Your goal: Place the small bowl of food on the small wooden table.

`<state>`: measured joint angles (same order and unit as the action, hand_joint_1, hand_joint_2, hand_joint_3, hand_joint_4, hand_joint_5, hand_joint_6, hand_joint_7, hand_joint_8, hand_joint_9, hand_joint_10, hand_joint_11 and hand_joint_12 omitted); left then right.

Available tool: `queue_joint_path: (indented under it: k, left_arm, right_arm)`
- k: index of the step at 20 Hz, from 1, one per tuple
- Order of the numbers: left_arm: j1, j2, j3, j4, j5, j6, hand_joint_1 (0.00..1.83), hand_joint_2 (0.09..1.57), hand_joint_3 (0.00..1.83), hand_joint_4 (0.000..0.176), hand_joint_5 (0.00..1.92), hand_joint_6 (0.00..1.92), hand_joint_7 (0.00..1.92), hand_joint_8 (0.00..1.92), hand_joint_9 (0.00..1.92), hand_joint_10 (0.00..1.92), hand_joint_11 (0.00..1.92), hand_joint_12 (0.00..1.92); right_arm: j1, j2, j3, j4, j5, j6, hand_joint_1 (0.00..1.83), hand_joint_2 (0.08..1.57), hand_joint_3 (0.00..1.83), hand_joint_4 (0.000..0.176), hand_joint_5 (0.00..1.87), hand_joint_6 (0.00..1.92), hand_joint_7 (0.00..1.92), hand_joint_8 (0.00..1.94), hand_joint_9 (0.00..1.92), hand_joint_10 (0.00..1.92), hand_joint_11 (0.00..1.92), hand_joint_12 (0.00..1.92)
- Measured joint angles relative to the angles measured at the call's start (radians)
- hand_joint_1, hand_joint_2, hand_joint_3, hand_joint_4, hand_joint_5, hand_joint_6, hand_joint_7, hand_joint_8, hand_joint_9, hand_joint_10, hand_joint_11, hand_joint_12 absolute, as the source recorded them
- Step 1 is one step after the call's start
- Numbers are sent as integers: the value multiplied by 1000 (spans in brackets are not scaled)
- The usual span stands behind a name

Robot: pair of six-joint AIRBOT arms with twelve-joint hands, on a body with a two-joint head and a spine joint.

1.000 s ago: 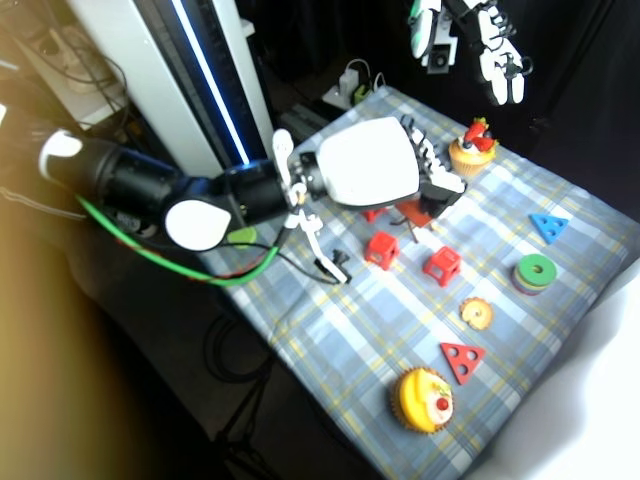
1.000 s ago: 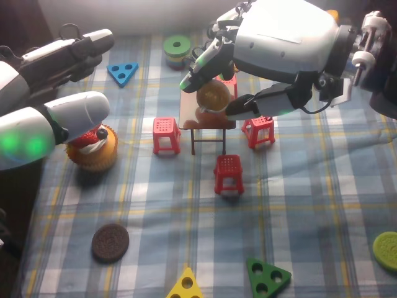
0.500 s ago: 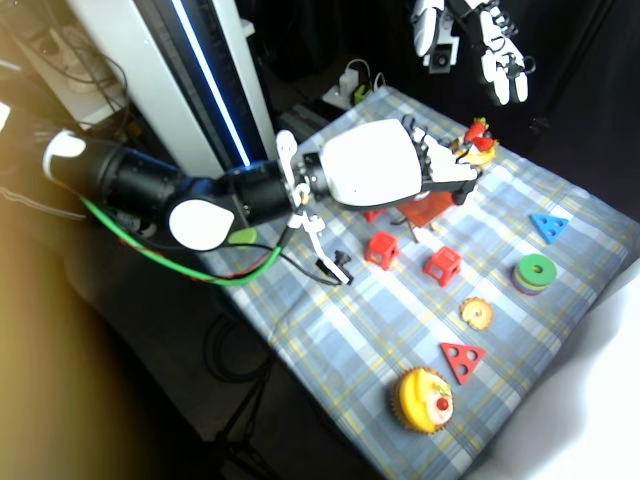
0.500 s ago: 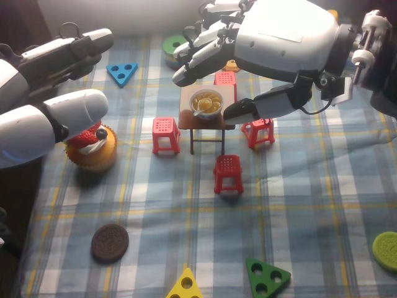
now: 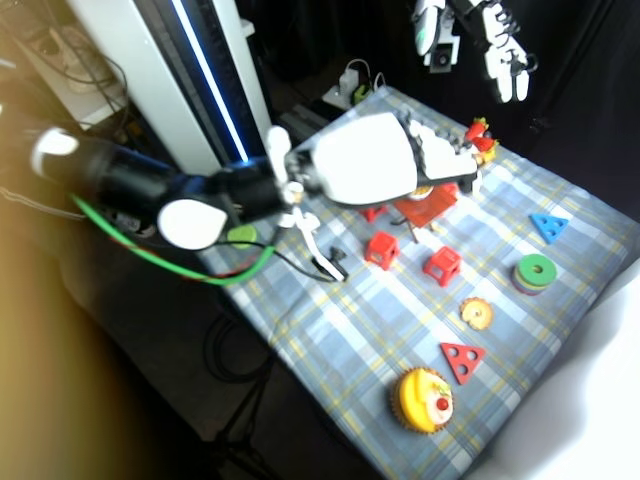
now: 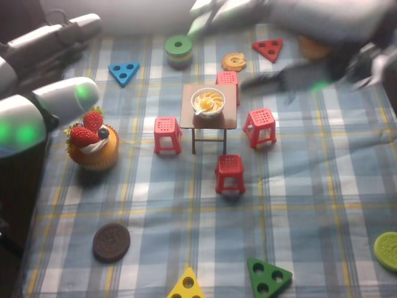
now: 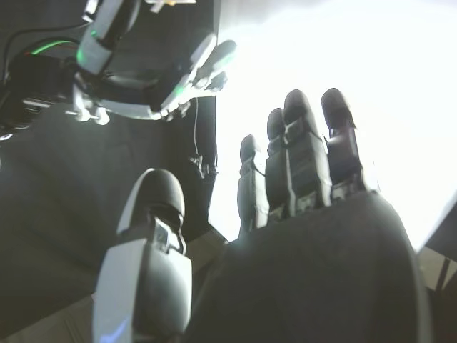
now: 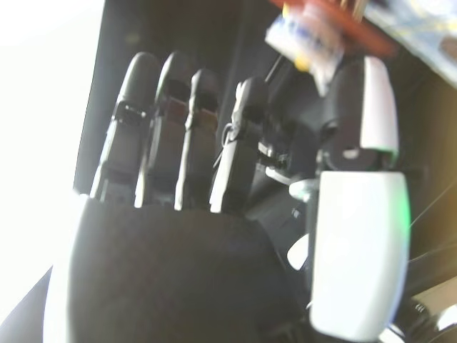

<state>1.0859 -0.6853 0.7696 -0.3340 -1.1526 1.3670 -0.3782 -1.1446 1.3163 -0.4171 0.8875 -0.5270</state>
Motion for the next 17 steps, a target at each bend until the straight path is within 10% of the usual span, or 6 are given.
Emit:
queue_joint_path:
  k: [5,11,13,14,15,17]
  left_arm:
    - [27,10,-21,-11,-80,-27,378,1186,0,109,386,8,333,7,310,4,0,425]
    - [74,8,-6,-13,-278,-223,398,1196,3,135,331,0,304,0,267,0,6,454]
    - [105,-77,56,-46,-424,-432,351,1108,0,86,204,0,240,0,207,0,1,517]
    - [109,-85,59,-53,-431,-447,351,1108,0,86,204,0,240,0,207,0,1,517]
    - [141,-128,82,-89,-448,-554,423,1148,1,31,227,9,339,12,401,24,210,593]
    - [143,-154,111,-101,-433,-661,317,1238,8,125,407,11,198,0,288,0,44,572]
  right_arm:
    - [-146,130,-85,172,235,-37,1032,965,0,5,668,0,622,0,589,0,256,724]
    - [-561,228,-228,521,586,-129,984,1091,0,0,541,0,614,0,652,1,262,815]
    - [-652,202,-263,614,672,-134,456,1175,0,0,343,0,610,0,768,7,320,890]
    - [-656,196,-264,619,678,-134,456,1175,0,0,343,0,610,0,768,7,320,890]
    - [-689,155,-269,625,708,-108,575,1215,2,16,143,0,464,0,739,1,185,1117]
    - [-720,133,-280,609,695,-73,577,1230,0,101,137,9,339,0,489,0,30,921]
